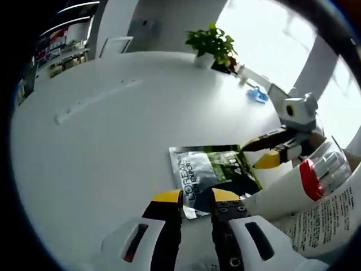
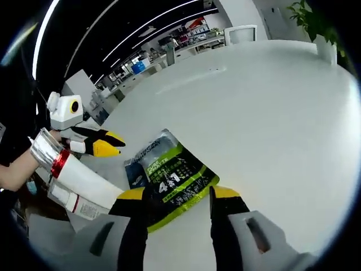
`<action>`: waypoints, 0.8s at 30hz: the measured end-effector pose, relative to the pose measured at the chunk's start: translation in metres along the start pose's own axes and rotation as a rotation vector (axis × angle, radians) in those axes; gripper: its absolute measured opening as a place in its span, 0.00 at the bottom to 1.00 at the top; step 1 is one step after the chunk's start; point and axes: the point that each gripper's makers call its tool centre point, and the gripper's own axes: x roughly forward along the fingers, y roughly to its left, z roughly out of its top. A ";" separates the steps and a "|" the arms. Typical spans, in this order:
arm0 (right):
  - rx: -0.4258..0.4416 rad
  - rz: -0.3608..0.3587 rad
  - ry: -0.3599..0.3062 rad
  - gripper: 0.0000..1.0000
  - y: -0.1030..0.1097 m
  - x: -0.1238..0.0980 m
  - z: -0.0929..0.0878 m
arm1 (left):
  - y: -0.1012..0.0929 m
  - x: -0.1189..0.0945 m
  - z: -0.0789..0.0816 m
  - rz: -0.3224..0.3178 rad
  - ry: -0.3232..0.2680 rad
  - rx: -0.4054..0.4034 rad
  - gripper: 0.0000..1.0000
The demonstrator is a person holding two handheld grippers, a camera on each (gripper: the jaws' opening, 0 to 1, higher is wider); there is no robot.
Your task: Arrange the skincare products in the storage area until every visible bottle or jar stands upright without overlapping.
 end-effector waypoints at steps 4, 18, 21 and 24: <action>0.023 0.027 -0.012 0.41 0.007 -0.001 -0.002 | 0.003 0.003 -0.012 -0.001 0.073 0.015 0.14; 0.212 0.102 -0.077 0.34 0.007 -0.012 0.002 | 0.001 0.013 -0.027 0.004 0.140 0.017 0.12; 0.272 0.142 -0.098 0.35 0.010 -0.009 0.004 | 0.002 0.015 -0.026 0.018 0.139 0.035 0.10; 0.359 0.168 -0.129 0.33 0.008 -0.008 0.006 | 0.000 0.017 -0.027 0.025 0.146 0.075 0.03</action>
